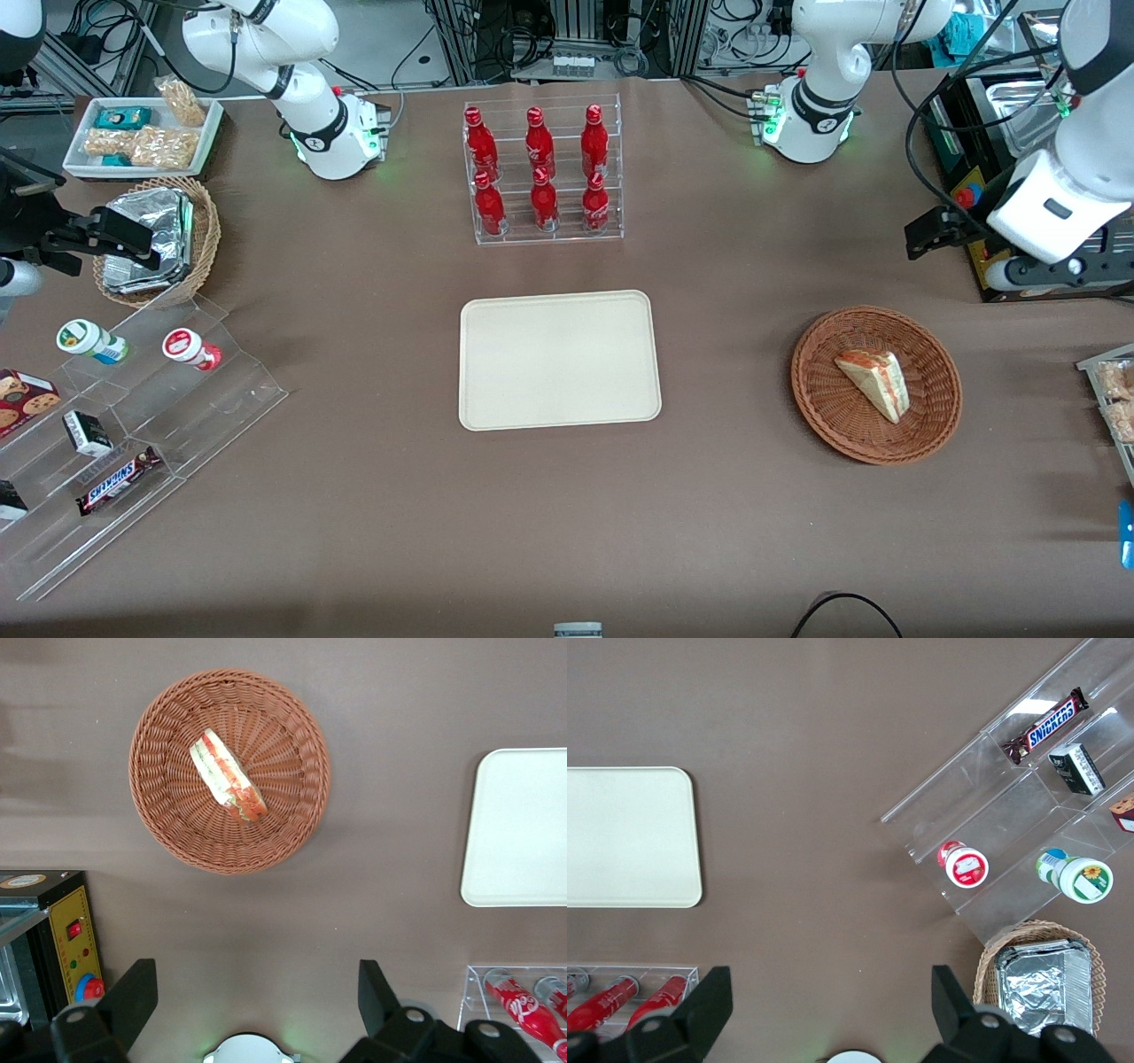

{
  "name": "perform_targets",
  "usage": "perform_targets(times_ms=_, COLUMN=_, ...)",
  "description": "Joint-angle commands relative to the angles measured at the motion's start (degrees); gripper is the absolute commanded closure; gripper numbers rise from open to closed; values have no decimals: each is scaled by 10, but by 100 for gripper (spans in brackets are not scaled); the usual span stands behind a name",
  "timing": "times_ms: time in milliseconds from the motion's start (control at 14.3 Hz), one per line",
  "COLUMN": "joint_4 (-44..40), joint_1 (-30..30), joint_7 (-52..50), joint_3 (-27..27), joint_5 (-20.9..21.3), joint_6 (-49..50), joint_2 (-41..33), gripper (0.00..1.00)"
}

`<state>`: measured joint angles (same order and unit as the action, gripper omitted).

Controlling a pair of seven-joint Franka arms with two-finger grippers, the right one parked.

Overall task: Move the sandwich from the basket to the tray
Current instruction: 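Move the left gripper over the sandwich in the wicker basket, then lower the left gripper and close it on the wrapped sandwich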

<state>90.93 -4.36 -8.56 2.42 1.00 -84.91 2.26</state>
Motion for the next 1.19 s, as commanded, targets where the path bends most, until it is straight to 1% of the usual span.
perform_targets(times_ms=0, joint_4=57, joint_1=-6, joint_7=11, joint_3=-7, joint_5=40, joint_6=-67, joint_2=22, gripper=0)
perform_targets(times_ms=70, joint_4=97, joint_1=-6, joint_7=11, joint_3=-8, joint_5=48, joint_6=-122, joint_2=27, gripper=0)
perform_targets(times_ms=350, joint_4=264, joint_1=25, joint_7=8, joint_3=-14, joint_5=49, joint_6=-343, joint_2=27, gripper=0)
perform_targets(times_ms=490, joint_4=326, joint_1=51, joint_7=1, joint_3=-14, joint_5=45, joint_6=-453, joint_2=34, gripper=0)
perform_targets(times_ms=560, joint_4=348, joint_1=52, joint_7=-13, joint_3=-14, joint_5=38, joint_6=-498, joint_2=41, gripper=0)
perform_targets(times_ms=630, joint_4=355, joint_1=52, joint_7=-53, joint_3=-14, joint_5=37, joint_6=-519, joint_2=49, gripper=0)
perform_targets(times_ms=770, joint_4=348, joint_1=52, joint_7=-192, joint_3=-14, joint_5=37, joint_6=-526, joint_2=67, gripper=0)
perform_targets(times_ms=910, joint_4=337, joint_1=52, joint_7=-276, joint_3=-14, joint_5=35, joint_6=-530, joint_2=85, gripper=0)
perform_targets(times_ms=980, joint_4=333, joint_1=52, joint_7=-338, joint_3=-14, joint_5=32, joint_6=-541, joint_2=94, gripper=0)
perform_targets(times_ms=1050, joint_4=333, joint_1=52, joint_7=-387, joint_3=-14, joint_5=32, joint_6=-566, joint_2=106, gripper=0)
perform_targets(times_ms=1120, joint_4=338, joint_1=52, joint_7=-410, joint_3=-14, joint_5=33, joint_6=-594, joint_2=116, gripper=0)
